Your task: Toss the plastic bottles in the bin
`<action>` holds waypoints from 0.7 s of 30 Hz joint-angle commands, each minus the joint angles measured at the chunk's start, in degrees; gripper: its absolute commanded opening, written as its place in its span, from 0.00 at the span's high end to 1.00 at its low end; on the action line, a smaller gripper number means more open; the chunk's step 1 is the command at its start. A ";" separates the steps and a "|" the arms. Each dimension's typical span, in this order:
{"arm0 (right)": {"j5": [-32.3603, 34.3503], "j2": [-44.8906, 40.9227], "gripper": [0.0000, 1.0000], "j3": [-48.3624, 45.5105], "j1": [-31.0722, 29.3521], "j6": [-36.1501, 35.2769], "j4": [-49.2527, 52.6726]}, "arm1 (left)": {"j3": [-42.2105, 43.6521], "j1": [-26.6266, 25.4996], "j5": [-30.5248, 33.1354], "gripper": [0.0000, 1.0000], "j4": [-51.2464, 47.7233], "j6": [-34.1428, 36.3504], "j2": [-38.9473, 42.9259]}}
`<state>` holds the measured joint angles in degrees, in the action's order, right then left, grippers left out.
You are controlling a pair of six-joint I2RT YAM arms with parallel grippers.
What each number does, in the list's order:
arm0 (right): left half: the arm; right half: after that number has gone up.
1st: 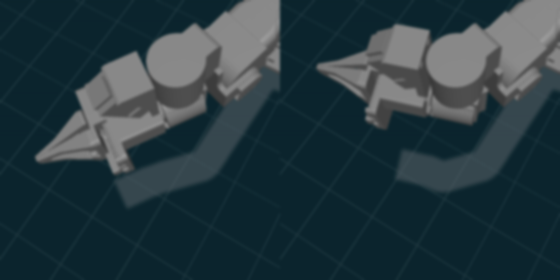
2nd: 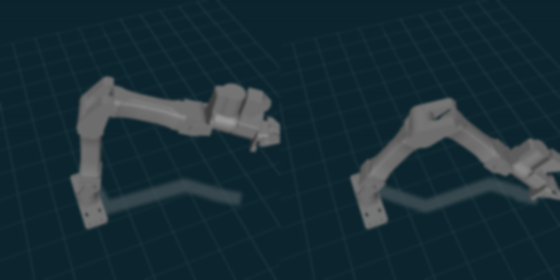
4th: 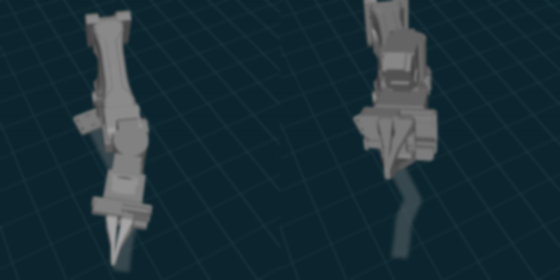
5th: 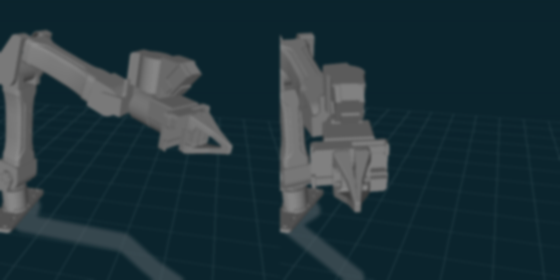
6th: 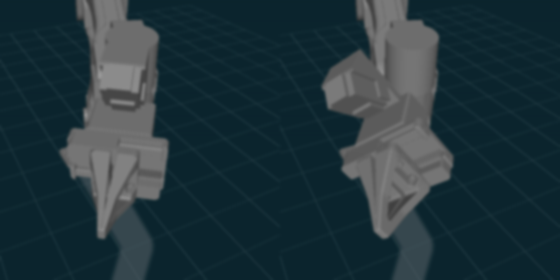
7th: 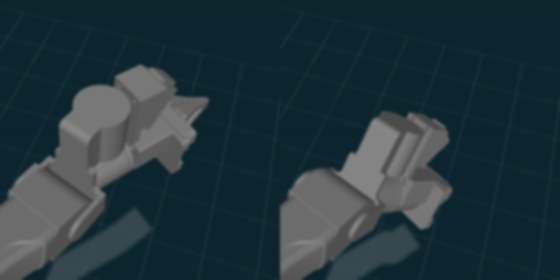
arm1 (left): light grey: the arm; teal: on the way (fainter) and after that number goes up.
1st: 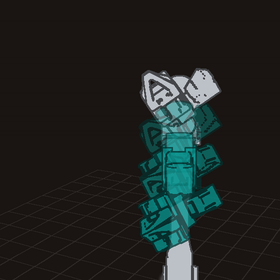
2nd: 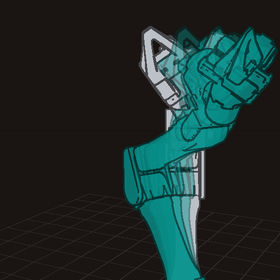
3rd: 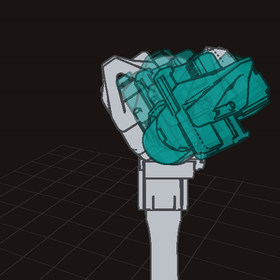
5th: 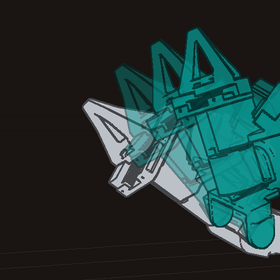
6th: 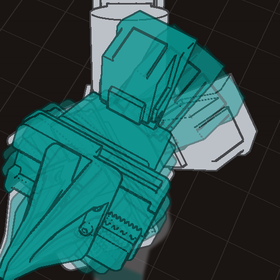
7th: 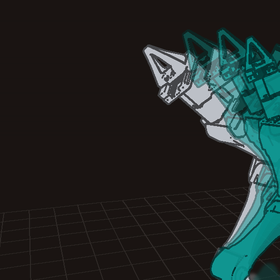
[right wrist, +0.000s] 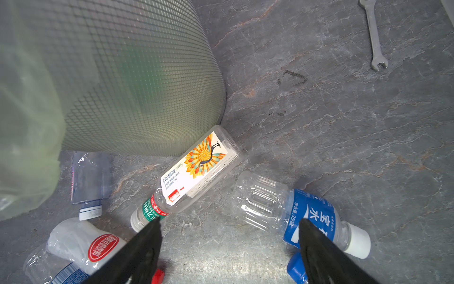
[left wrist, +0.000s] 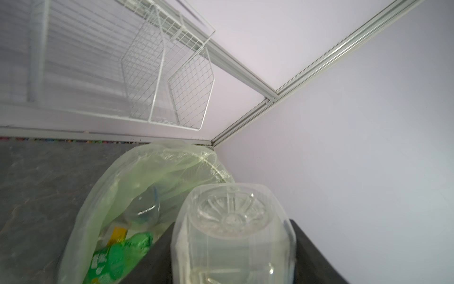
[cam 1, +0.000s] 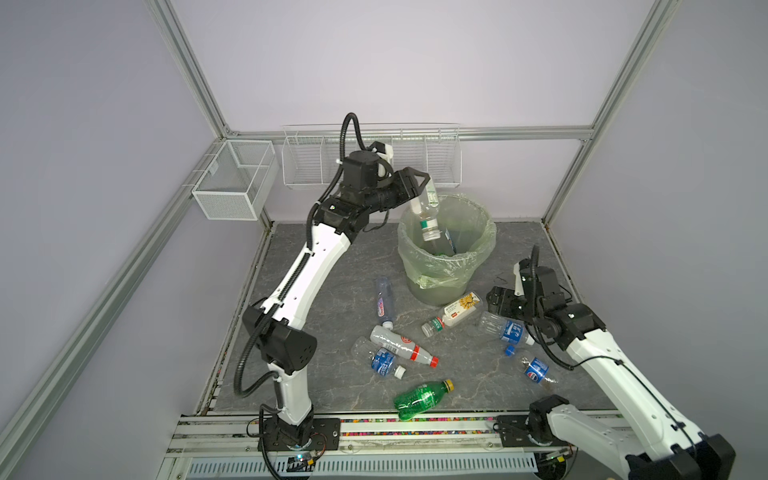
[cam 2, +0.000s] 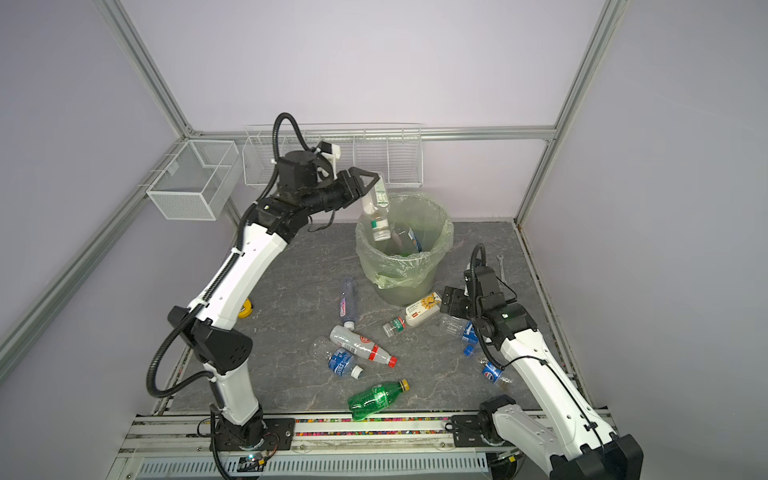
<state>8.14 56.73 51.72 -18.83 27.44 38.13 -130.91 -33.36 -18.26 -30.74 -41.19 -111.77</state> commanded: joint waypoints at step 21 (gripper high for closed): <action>1.00 -2.68 0.12 2.84 0.90 -2.26 8.69 | 6.63 3.80 3.04 0.00 -3.47 2.41 10.82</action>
<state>9.02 54.22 53.36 -18.35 25.67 44.88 -128.53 -30.87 -14.20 -36.45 -39.42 -102.94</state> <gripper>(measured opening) 0.883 0.996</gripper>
